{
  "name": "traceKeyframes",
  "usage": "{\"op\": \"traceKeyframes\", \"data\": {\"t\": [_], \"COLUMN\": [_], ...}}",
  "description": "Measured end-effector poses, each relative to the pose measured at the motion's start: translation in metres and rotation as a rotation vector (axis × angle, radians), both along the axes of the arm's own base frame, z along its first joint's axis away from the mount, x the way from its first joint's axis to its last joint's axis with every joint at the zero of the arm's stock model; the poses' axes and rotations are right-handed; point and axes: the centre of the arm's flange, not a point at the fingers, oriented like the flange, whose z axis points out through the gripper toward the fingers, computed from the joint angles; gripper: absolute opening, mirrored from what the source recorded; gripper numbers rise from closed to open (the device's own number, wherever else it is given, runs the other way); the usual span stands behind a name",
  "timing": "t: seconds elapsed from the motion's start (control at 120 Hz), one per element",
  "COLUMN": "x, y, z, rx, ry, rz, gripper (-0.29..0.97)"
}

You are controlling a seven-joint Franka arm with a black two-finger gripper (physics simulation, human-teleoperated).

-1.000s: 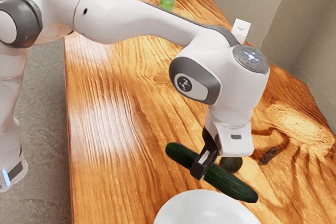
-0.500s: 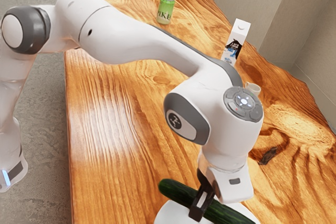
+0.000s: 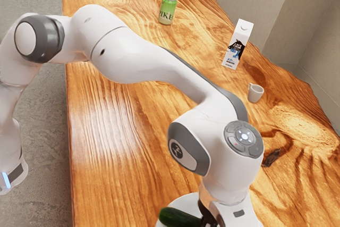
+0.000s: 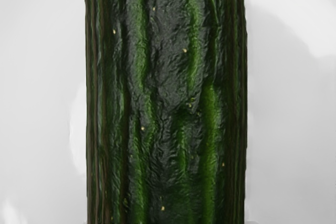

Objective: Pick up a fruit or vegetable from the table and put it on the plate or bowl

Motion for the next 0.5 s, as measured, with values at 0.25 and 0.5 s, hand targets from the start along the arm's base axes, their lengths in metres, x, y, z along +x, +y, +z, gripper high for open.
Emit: {"op": "traceKeyframes", "data": {"t": [0.25, 0.5], "x": [0.015, 0.117], "y": [0.016, 0.19], "z": [0.049, 0.097], "rx": [-0.046, -0.075], "ry": [-0.035, 0.246], "rz": [0.084, 0.538], "gripper": [0.62, 0.65]}}
